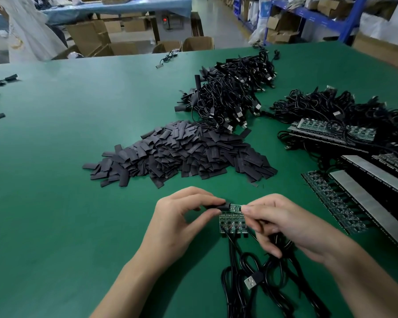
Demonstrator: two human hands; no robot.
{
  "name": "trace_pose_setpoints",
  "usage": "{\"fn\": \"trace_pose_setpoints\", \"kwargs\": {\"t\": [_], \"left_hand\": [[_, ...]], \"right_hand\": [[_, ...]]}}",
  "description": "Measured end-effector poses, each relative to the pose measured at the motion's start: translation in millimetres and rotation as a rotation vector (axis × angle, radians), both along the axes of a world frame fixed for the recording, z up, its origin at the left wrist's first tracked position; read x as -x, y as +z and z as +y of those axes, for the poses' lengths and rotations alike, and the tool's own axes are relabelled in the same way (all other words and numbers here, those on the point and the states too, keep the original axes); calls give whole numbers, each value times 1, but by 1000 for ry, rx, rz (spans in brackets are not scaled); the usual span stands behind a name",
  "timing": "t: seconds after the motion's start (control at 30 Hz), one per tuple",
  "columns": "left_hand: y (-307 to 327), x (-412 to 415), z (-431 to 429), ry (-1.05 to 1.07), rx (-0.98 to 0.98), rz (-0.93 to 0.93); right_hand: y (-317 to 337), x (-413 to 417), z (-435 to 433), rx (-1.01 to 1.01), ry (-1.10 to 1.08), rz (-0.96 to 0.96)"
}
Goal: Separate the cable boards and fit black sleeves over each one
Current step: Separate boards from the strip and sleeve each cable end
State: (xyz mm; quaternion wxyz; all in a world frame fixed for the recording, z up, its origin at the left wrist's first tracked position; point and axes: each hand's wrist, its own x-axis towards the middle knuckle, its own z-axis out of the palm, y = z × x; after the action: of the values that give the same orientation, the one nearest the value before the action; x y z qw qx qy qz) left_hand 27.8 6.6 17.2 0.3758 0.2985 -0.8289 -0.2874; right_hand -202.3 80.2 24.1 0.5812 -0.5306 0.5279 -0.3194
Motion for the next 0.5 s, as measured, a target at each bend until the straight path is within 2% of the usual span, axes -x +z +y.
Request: {"fn": "trace_pose_setpoints", "kwargs": {"t": [0.4, 0.5], "left_hand": [[1, -3, 1, -48, 156, -171], [2, -3, 1, -58, 115, -179]], "right_hand": [[1, -4, 1, -43, -19, 76], [-1, -3, 2, -45, -6, 78]]}}
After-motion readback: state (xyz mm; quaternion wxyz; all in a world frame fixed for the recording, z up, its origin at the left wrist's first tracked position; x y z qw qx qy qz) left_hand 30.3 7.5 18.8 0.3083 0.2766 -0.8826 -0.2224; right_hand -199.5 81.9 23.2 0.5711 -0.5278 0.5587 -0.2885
